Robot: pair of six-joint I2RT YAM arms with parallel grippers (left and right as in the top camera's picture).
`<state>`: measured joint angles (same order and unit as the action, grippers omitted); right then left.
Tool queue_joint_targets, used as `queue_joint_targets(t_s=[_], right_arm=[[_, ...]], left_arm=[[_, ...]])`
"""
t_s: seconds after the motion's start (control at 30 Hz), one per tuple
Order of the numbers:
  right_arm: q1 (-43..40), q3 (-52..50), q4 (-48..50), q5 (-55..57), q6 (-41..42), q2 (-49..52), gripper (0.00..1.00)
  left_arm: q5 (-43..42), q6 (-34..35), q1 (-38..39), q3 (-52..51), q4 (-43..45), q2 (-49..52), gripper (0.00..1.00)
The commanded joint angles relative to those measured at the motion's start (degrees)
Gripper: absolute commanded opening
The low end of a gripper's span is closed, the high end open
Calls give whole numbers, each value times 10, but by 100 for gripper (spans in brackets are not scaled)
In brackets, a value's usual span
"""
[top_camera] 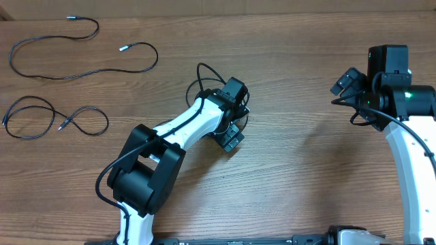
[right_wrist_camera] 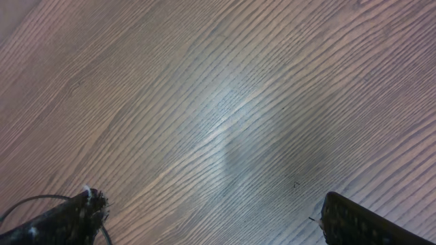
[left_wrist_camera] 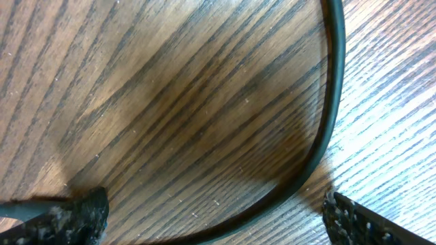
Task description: Untangle cables
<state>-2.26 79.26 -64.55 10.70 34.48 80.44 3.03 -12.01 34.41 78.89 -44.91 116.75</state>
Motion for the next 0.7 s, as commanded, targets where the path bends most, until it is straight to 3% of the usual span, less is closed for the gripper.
queue_joint_targets(t_s=[0.0, 0.67], right_arm=[[-1, -2, 2, 1, 0, 0, 100], [-1, -2, 2, 1, 0, 0, 100]], left_arm=[[10, 4, 1, -14, 4, 2, 100], [4, 5, 1, -42, 34, 2, 99]])
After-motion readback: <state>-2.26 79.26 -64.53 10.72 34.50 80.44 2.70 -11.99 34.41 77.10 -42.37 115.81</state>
